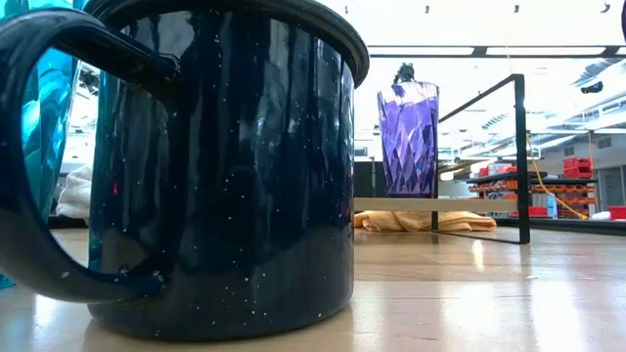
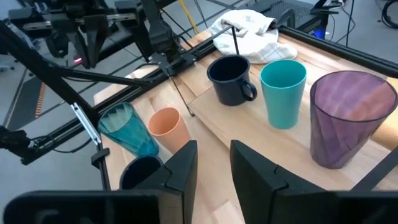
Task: Stack small to large cups/mugs on shelf
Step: Put the dark blue mug on the shelf aligned with the other dark blue mug
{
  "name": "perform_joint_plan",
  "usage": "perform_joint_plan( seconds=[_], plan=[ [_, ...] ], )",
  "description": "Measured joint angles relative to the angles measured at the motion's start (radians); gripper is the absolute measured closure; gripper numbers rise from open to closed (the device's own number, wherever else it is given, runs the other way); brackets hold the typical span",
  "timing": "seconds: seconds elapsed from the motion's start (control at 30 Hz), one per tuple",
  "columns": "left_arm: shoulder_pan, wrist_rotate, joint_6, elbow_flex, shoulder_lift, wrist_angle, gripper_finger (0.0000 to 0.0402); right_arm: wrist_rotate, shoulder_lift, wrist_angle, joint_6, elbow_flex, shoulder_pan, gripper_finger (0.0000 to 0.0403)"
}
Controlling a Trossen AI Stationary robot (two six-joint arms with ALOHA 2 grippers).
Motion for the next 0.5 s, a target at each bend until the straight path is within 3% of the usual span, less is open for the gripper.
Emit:
perform_joint_plan(
  seconds=[0.5],
  plan=[
    [0.016,-0.003,0.038,0.0,0.038,0.0,0.0358,-0.015,0.006,0.0,0.018,0.0,-0.001,0.03]
  ],
)
